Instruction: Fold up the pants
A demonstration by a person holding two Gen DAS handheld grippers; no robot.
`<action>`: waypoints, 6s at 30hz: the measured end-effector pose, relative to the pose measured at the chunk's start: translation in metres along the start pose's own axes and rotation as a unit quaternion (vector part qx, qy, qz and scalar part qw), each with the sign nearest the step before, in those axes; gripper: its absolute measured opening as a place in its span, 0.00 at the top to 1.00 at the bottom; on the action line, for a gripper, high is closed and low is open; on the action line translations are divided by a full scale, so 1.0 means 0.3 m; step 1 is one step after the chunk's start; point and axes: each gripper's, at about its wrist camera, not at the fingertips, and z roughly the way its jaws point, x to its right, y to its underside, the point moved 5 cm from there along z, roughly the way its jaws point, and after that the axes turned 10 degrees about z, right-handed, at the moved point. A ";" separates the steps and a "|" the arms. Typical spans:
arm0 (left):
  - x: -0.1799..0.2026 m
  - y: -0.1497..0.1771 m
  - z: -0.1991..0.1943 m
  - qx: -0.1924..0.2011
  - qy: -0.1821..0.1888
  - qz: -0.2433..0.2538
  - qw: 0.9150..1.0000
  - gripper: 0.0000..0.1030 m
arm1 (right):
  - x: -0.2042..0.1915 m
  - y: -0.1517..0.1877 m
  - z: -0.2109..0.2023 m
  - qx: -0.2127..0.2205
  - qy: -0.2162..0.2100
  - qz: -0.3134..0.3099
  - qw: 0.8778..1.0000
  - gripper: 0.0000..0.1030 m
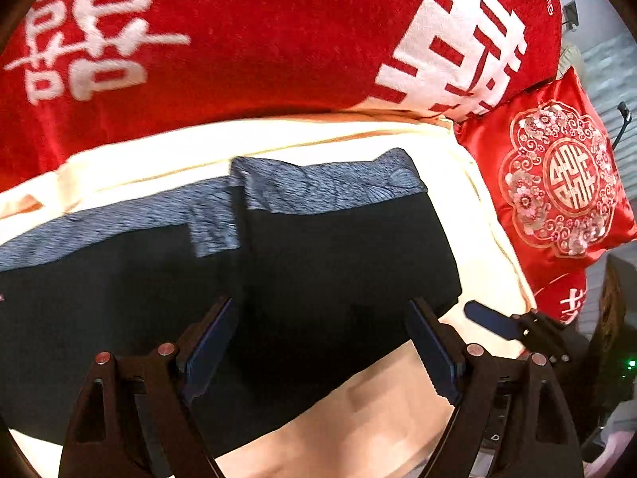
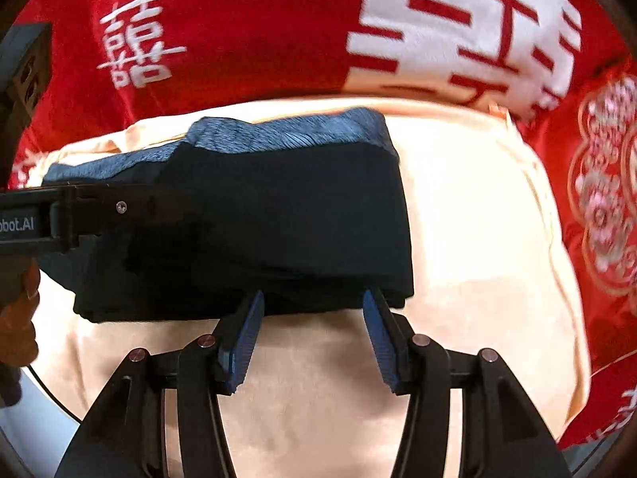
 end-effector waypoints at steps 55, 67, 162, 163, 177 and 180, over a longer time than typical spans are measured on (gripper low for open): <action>-0.077 0.116 0.022 -0.022 -0.045 -0.049 0.998 0.96 | -0.057 -0.327 0.244 0.009 -0.023 0.011 1.000 0.64; -0.161 0.187 -0.091 0.001 -0.095 -0.109 0.989 0.28 | -0.230 -0.124 0.125 0.001 -0.065 -0.047 0.997 0.63; -0.996 0.720 -0.537 0.222 -0.040 -0.438 0.870 0.14 | -0.852 0.154 0.348 -0.121 -0.013 -0.141 0.983 0.17; -1.006 0.719 -0.514 0.208 -0.050 -0.443 0.871 0.14 | -0.852 0.154 0.349 -0.120 -0.013 -0.141 0.983 0.17; -0.894 0.616 -0.542 0.135 -0.254 -0.308 0.907 0.69 | -0.914 -0.049 0.150 -0.112 -0.120 -0.137 0.977 0.18; -0.803 0.572 -0.545 0.128 -0.309 -0.218 0.917 0.69 | -0.986 -0.150 0.112 -0.135 -0.166 -0.128 0.968 0.17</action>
